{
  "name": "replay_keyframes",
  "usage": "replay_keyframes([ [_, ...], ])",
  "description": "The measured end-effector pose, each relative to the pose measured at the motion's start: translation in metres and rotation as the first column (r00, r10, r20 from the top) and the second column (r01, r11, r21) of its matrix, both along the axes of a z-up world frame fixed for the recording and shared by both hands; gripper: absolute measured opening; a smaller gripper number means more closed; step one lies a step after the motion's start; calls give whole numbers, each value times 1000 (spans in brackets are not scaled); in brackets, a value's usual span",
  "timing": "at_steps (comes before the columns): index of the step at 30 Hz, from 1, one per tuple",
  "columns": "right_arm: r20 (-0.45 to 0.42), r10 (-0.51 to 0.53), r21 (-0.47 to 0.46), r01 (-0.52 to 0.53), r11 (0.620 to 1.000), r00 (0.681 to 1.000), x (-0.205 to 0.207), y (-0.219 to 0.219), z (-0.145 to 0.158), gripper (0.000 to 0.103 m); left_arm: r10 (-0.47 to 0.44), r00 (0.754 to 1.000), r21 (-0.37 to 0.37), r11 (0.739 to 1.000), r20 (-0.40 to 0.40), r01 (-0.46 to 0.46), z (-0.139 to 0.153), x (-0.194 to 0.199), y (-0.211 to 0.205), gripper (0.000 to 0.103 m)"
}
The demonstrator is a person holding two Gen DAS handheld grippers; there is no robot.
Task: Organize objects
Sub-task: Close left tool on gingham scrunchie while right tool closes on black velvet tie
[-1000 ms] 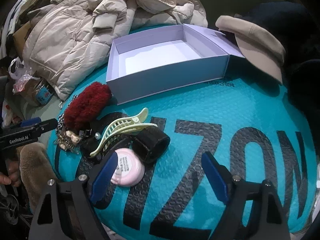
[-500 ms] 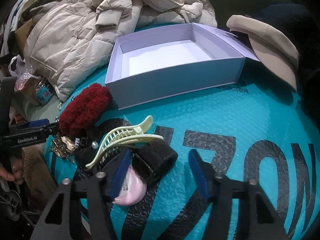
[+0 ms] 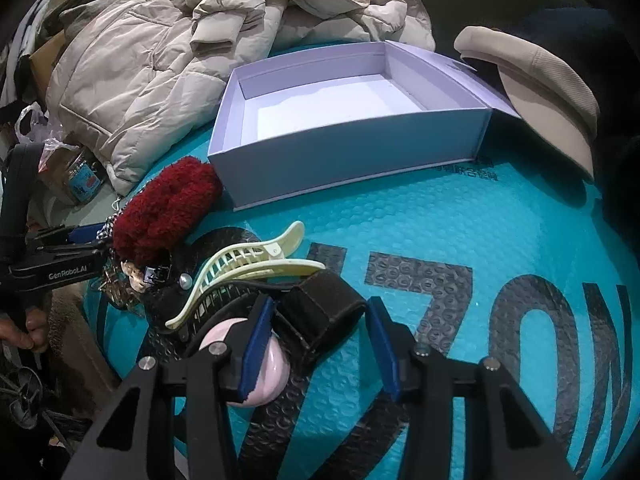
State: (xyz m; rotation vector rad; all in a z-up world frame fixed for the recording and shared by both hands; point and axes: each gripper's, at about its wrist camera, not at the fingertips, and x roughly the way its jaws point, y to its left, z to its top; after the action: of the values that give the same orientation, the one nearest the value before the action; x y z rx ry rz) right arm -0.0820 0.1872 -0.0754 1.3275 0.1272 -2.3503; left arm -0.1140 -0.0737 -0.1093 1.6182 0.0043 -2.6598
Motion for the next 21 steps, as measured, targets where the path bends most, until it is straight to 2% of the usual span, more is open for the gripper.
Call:
replay_keyframes([
  [6,4,-4,-12,4,1000,1000,2,5,1,48,-11,1000,16,1000,-11,12,1,-5,3,30],
  [9,2,-5,-14,5,1000,1000,3,6,1,48,-12,1000,-4,1000,1,12,3,-7,7,24],
  [14,-15,-5,-21,5,1000,1000,7,10,9,48,-25,1000,51,998,10,24,10,0,4,20],
  [21,-45,5,-28,-7,1000,999,16,9,25,48,-37,999,47,998,-14,37,29,14,5,19],
])
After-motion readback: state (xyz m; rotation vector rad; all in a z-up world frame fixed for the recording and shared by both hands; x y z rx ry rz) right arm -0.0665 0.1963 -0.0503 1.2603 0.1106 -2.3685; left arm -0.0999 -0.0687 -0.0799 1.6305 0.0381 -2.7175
